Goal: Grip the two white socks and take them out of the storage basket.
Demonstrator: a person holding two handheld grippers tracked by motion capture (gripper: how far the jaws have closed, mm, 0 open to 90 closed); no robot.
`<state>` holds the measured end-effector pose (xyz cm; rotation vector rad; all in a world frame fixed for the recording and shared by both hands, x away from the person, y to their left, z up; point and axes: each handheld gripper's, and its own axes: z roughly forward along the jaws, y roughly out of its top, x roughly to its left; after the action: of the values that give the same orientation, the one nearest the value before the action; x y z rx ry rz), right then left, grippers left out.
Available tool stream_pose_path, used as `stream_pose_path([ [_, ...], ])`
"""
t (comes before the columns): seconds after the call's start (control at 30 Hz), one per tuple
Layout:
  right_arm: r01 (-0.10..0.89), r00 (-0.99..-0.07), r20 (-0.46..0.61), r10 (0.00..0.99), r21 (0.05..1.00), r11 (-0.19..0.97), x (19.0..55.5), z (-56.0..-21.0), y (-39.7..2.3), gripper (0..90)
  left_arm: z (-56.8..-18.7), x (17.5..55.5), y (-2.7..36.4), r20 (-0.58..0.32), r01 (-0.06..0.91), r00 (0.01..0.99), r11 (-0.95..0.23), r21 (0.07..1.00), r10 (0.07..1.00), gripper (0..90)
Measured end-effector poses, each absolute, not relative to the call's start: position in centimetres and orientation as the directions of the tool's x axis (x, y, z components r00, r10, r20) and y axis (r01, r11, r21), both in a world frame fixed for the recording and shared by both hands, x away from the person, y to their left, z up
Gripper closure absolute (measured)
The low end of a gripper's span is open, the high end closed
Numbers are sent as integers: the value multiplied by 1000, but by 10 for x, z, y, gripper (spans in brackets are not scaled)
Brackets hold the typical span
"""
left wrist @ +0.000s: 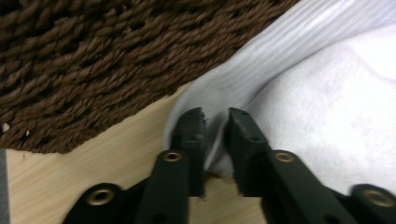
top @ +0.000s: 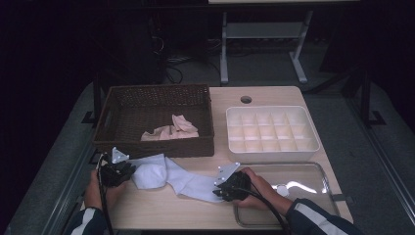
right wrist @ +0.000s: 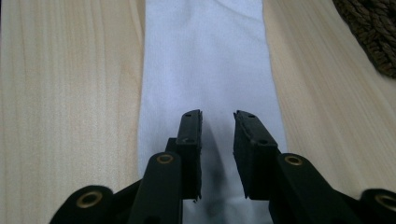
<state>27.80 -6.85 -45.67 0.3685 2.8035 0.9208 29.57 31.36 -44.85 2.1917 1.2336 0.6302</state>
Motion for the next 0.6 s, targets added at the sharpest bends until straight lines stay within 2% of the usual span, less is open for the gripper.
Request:
stream_pose_path([
  [0.13,185,-955,-78,287,600,778,278,-457,-69,710,-430,282,301,103,511,554,-436,741,826,506],
  [0.23,183,-955,-80,285,600,779,279,-457,-69,709,-417,270,284,71,437,627,-425,792,776,445],
  [0.37,183,-955,-81,286,599,779,279,-457,-68,712,-417,263,249,63,356,754,-488,797,654,441],
  [0.4,182,-955,-80,285,600,779,279,-457,-68,713,-422,264,235,67,345,789,-531,774,611,447],
  [0.5,178,-957,-80,280,599,781,280,-457,-69,717,-431,268,221,82,332,814,-576,747,575,499],
  [0.6,187,-956,-70,284,601,777,280,-457,-70,719,-445,278,210,60,358,829,-610,707,555,526],
])
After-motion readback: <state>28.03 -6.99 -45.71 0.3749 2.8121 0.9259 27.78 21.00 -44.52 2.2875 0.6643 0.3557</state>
